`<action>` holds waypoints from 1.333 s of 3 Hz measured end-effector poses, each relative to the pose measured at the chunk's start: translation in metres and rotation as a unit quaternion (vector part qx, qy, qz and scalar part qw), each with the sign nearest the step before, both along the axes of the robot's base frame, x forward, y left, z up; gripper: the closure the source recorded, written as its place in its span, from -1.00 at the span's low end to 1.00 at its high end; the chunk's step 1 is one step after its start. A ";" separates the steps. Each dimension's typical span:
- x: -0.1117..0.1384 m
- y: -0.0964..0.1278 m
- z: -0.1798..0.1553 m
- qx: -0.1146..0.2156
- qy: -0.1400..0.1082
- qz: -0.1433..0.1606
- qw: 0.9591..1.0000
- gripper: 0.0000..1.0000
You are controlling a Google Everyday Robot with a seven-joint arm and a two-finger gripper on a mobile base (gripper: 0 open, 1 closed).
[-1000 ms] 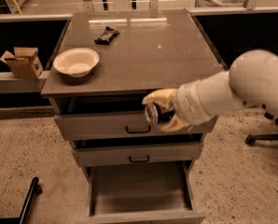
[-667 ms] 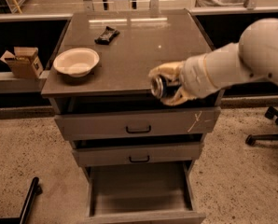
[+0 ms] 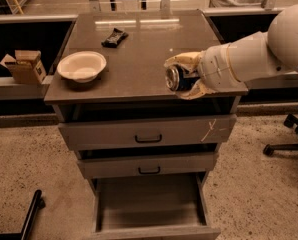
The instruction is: Pick pepsi can from bottom drawer and place on counter
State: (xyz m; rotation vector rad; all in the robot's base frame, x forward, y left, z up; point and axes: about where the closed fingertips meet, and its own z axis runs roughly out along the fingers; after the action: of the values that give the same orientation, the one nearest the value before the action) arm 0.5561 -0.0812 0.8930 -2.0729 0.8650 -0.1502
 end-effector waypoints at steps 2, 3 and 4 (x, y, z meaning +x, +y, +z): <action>0.064 0.041 0.033 0.047 -0.025 0.026 0.998 1.00; 0.113 0.052 0.032 0.066 0.008 -0.004 0.998 1.00; 0.154 0.054 0.013 0.089 0.049 -0.050 0.994 1.00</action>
Offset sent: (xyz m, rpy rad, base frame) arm 0.1156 0.0703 0.0504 0.1337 -0.0148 0.0268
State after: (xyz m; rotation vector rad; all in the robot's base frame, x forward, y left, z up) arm 0.7099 -0.0277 0.9061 -1.8841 1.0055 -0.0241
